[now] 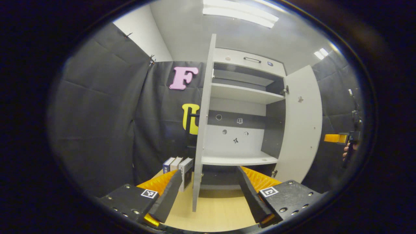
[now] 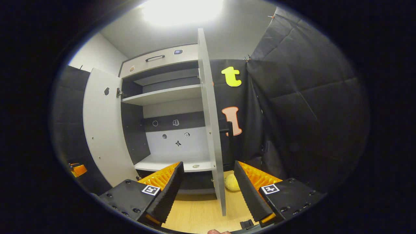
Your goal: Open the right door of the double-door shoe cabinet with the right hand, and open the left door with the left hand.
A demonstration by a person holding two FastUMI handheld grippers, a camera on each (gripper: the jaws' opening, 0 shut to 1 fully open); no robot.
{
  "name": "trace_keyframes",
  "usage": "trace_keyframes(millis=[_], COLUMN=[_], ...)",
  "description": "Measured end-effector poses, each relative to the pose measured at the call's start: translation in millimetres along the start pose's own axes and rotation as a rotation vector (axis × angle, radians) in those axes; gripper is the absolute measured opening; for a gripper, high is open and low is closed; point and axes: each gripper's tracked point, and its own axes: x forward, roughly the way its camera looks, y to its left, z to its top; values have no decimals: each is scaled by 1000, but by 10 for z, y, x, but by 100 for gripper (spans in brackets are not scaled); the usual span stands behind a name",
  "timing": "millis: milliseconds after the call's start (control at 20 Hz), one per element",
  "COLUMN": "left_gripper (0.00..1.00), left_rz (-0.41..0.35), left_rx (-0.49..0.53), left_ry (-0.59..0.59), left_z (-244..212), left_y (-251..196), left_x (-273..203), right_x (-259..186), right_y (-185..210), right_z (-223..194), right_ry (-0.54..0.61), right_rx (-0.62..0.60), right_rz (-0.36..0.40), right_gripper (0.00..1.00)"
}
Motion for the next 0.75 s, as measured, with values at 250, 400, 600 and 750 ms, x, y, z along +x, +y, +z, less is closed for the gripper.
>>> trace_keyframes(millis=[250, 400, 600, 750], left_gripper=[96, 95, 97, 99], left_rz=[-3, -9, 3, 4], left_rx=[28, 19, 44, 59], left_ry=[-46, -66, -65, -72], left_z=[129, 174, 203, 221], left_y=[4, -36, -6, 2], left_x=[66, 102, 87, 95], right_x=[-5, 34, 82, 107], right_y=[-83, -136, -131, -127], right_z=[-6, 9, 29, 42], right_ry=[-8, -20, -31, -40], right_rx=[22, 28, 47, 45], right_rz=[-15, -27, -19, -17], right_gripper=[97, 97, 97, 97])
